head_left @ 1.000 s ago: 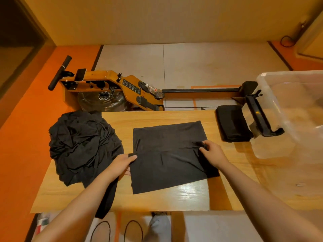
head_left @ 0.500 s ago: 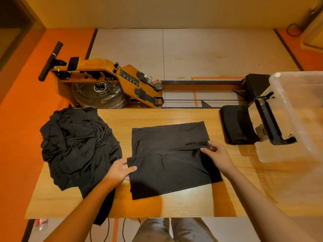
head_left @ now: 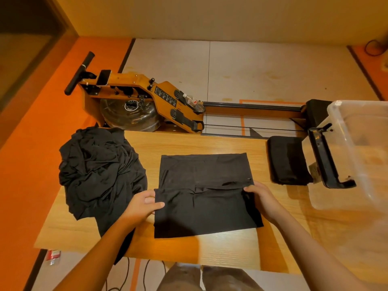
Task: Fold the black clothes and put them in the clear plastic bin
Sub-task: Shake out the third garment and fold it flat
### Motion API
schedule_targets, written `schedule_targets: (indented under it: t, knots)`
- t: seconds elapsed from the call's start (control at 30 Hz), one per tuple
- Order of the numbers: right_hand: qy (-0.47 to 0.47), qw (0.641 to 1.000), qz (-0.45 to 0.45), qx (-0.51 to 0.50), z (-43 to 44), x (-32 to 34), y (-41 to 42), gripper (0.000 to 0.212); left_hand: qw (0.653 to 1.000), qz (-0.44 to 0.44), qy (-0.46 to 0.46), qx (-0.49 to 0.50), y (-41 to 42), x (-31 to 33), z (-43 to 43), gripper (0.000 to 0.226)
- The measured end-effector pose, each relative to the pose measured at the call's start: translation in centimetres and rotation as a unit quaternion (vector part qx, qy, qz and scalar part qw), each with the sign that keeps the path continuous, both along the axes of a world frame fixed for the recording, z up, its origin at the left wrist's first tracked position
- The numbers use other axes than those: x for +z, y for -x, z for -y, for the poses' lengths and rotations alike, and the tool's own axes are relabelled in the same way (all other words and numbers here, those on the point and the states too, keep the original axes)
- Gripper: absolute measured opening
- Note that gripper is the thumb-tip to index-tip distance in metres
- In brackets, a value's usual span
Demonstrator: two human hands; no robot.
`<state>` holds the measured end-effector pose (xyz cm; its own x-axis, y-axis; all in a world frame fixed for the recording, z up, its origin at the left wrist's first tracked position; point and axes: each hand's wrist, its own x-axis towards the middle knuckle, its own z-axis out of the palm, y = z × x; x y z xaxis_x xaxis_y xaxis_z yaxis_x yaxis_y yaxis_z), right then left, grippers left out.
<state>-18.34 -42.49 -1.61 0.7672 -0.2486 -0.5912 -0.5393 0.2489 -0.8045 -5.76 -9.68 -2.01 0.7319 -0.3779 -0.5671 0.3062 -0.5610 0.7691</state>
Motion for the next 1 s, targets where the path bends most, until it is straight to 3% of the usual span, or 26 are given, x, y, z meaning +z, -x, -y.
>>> schedule_targets:
  t: [0.1, 0.17, 0.33, 0.47, 0.7, 0.9, 1.0]
  knots:
    - [-0.076, 0.996, 0.035, -0.010, 0.5, 1.4, -0.6, 0.034, 0.995, -0.040, 0.089, 0.035, -0.9, 2.0, -0.3, 0.014]
    - [-0.093, 0.993, 0.053, -0.042, 0.9, 1.9, -1.3, 0.030, 0.987, -0.054, 0.128, 0.084, -2.3, 1.9, -0.5, 0.009]
    - [0.107, 0.987, -0.041, -0.110, 1.3, -1.4, -3.5, 0.010, 0.987, -0.033, 0.020, 0.159, -3.9, -1.5, 1.5, 0.013]
    - [0.134, 0.983, -0.086, -0.093, 2.1, -2.4, -4.5, 0.005, 0.983, -0.054, -0.021, 0.176, -4.4, -3.0, 2.6, 0.022]
    - [0.087, 0.990, -0.075, -0.082, 2.3, -0.9, -5.3, 0.003, 0.986, -0.019, -0.052, 0.160, -4.6, -2.5, 3.7, 0.023]
    - [-0.038, 0.998, -0.005, -0.055, 3.0, 0.6, -5.6, 0.023, 0.984, -0.002, 0.068, 0.162, -5.0, 0.2, 3.2, 0.019]
    - [-0.036, 0.997, -0.012, -0.073, 3.2, 0.4, -6.8, 0.020, 0.975, -0.030, 0.097, 0.198, -5.8, 0.0, 3.6, 0.015]
